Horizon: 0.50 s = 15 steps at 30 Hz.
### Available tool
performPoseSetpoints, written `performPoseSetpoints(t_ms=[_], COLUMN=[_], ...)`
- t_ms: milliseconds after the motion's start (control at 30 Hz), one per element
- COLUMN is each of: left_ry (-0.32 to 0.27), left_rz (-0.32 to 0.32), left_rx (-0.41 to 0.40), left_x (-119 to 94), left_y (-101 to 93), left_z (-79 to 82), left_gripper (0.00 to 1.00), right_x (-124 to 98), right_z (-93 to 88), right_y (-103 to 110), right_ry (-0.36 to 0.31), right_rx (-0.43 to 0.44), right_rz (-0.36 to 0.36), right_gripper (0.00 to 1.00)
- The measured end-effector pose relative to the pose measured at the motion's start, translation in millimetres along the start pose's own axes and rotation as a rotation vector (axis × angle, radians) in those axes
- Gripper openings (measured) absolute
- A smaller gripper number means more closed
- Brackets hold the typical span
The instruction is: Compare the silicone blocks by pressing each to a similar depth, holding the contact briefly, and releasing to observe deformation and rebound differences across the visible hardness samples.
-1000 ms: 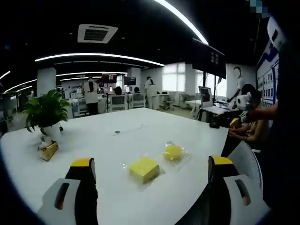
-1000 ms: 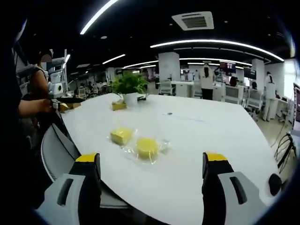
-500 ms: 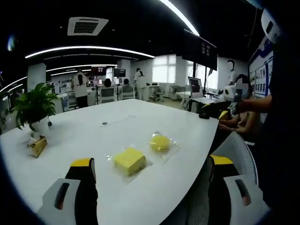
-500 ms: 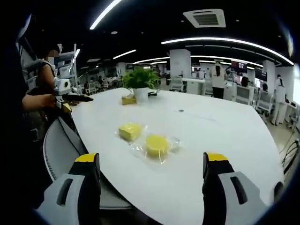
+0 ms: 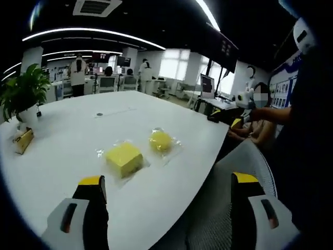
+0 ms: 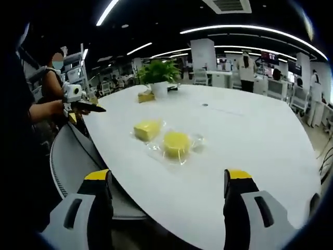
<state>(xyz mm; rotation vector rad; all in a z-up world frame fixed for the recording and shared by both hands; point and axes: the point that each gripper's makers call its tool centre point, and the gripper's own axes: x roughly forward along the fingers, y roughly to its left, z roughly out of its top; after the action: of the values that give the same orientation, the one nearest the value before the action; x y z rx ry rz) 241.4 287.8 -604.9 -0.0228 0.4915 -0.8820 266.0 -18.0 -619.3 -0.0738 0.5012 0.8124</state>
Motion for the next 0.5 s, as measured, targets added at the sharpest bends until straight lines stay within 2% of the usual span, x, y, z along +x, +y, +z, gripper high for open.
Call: performPoseSetpoints(t_ms=[133,333,400,467,500], left_ry=[-0.002,0.005,0.02,-0.009,-0.031], left_rz=[-0.001,-0.057,-0.056,-0.088,-0.129], left_rx=[-0.026,-0.096,-0.157,-0.253,-0.321], left_x=[7,22,30,40,47], left_y=[2.9,-1.6,0.7,-3.0,-8.5], left_z=[0.7,3.3,3.0,11.0,17.6], left_gripper=[0.99,0.96,0.89,0.83,0.83], right_x=[0,-1,-1,-1,0], right_z=[-1.9,-0.2,-0.1,0.2,0.2], right_y=[-3,-12,-13,-14,-15], right_ry=[0.018,0.023,0.027,0.027,0.028], right_rx=[0.0,0.0,0.0,0.001,0.003], right_rz=[0.002,-0.012,-0.016,-0.017,-0.018], right_gripper=[0.82,0.79,0.79,0.78,0.77])
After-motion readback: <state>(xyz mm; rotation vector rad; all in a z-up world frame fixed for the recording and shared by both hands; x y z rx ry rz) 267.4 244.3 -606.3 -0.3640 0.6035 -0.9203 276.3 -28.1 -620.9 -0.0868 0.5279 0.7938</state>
